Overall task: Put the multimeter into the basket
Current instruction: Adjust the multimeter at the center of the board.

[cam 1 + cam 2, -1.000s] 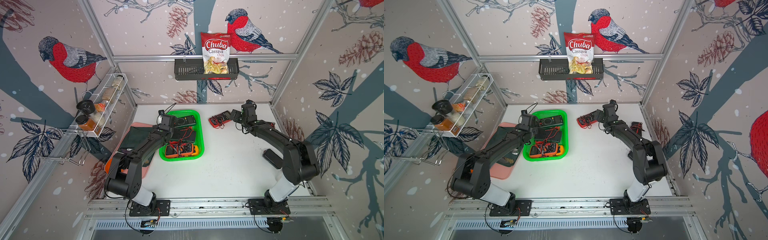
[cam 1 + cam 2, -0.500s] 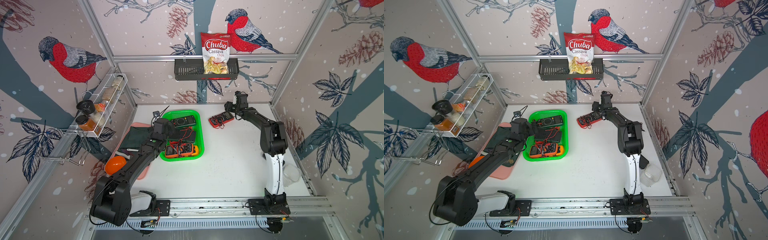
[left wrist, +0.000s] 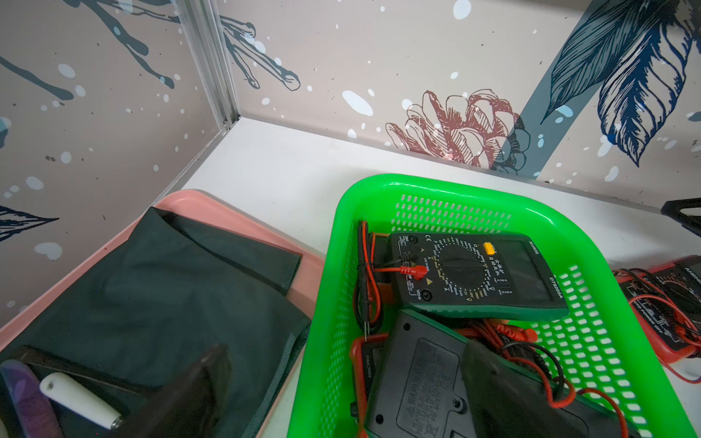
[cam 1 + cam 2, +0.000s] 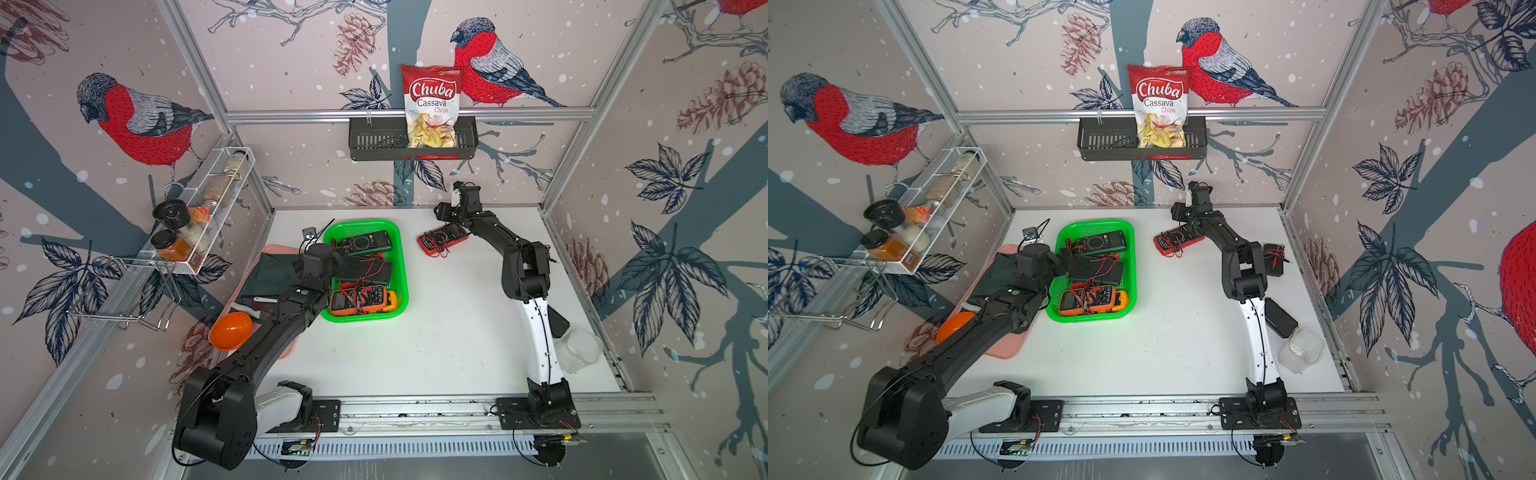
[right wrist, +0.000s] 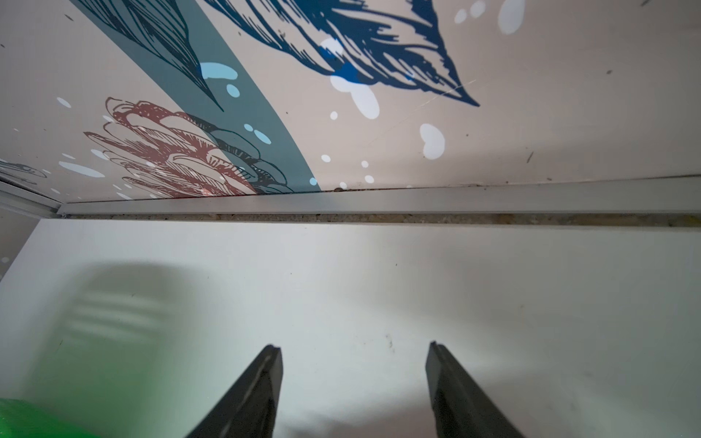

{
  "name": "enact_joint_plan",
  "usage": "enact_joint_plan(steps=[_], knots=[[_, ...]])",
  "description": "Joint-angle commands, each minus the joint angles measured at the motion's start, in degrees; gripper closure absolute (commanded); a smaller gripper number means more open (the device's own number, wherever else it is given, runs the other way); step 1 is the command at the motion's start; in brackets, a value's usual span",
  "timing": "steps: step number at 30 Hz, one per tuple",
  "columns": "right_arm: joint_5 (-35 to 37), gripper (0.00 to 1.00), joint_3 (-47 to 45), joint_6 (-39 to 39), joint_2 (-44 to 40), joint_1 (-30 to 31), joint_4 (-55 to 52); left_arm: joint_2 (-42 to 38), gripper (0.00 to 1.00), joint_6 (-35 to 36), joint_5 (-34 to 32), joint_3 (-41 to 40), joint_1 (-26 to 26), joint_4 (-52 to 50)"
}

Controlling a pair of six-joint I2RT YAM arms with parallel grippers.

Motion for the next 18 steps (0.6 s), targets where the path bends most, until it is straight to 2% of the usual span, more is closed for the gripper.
enact_joint_plan(steps=[1,13,18], knots=[[0.64,0.35,1.63,-0.52,0.97,0.18,-3.22,-0.56,0.02,0.67,-0.29,-0.28,-0.02,3.23],[7.09,0.35,0.90,0.84,-0.35,-0.26,-10.07,-0.51,0.02,0.29,0.41,-0.57,-0.02,3.15],[8.39,0.35,-2.94,0.57,-3.81,0.09,-11.60,-0.48,0.02,-0.06,0.30,-0.23,-0.04,2.76]])
